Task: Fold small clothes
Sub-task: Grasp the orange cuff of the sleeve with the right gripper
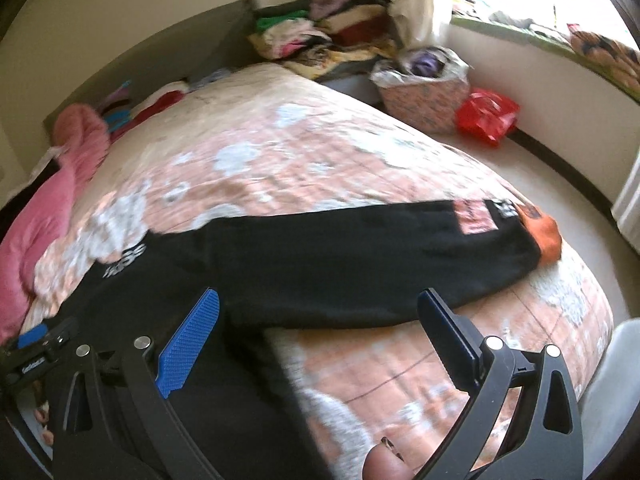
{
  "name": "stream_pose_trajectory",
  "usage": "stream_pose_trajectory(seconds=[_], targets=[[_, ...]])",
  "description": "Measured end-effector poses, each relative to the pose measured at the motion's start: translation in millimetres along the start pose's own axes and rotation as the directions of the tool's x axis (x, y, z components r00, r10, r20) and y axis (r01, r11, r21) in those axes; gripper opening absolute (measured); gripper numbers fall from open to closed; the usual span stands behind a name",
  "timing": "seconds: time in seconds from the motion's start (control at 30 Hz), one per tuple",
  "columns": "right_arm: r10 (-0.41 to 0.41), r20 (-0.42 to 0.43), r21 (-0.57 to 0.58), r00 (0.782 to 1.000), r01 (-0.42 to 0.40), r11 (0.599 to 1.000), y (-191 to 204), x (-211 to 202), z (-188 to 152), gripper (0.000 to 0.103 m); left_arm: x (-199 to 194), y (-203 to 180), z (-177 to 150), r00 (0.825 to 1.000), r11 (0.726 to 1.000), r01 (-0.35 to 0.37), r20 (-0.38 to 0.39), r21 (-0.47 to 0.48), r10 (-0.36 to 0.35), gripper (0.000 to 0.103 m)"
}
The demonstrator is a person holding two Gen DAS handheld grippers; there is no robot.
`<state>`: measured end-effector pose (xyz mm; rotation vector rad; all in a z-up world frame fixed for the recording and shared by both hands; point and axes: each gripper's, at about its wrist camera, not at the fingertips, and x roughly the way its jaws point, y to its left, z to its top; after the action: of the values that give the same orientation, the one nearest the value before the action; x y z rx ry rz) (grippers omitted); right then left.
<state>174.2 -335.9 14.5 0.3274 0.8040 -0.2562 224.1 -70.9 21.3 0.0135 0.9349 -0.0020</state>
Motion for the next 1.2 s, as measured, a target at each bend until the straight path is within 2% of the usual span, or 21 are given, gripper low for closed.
stream_pose_trajectory(seconds=[0.2, 0.57, 0.67, 0.8, 0.83, 0.87, 0.9, 0.97, 1.1, 1.2], targets=[[-0.048, -0.038, 0.144, 0.998, 0.053, 0.988, -47, 21, 6, 0.099, 19, -7, 8, 1.000, 1.000, -0.004, -0.020, 0.019, 0.005, 0.094], [-0.169, -0.108, 0.320, 0.980, 0.195, 0.927, -120, 59, 11, 0.099, 46, -15, 30, 0.999, 0.999, 0.025, -0.039, 0.026, -0.024, 0.094], [-0.179, -0.131, 0.364, 0.975, 0.216, 0.906, -137, 68, 11, 0.099, 55, -15, 35, 0.998, 0.999, 0.043, -0.055, 0.020, -0.042, 0.094], [-0.108, -0.119, 0.457, 0.987, 0.151, 0.876, -163, 80, 15, 0.097, 62, -11, 35, 0.997, 0.999, 0.036, -0.061, 0.010, -0.036, 0.094], [-0.104, -0.111, 0.461, 0.988, 0.144, 0.876, -166, 80, 18, 0.080, 61, -9, 34, 0.998, 0.999, 0.040, -0.057, 0.005, -0.040, 0.094], [-0.103, -0.103, 0.464, 0.989, 0.139, 0.875, -168, 79, 21, 0.054, 60, -7, 34, 0.998, 0.999, 0.043, -0.055, 0.000, -0.043, 0.094], [-0.103, -0.100, 0.468, 0.990, 0.138, 0.873, -171, 79, 24, 0.046, 59, -5, 33, 0.998, 0.999, 0.047, -0.053, -0.007, -0.047, 0.094], [-0.071, -0.082, 0.479, 0.994, 0.102, 0.872, -174, 78, 30, 0.017, 55, 0, 34, 0.997, 0.998, 0.056, -0.044, -0.019, -0.057, 0.094], [-0.015, 0.020, 0.440, 1.000, 0.005, 0.898, -161, 59, 42, 0.013, 44, 7, 37, 0.998, 0.998, 0.065, -0.020, -0.025, -0.066, 0.094], [0.032, 0.089, 0.385, 0.996, -0.064, 0.921, -140, 41, 50, 0.012, 33, 12, 41, 0.997, 0.997, 0.071, -0.003, -0.030, -0.072, 0.094]])
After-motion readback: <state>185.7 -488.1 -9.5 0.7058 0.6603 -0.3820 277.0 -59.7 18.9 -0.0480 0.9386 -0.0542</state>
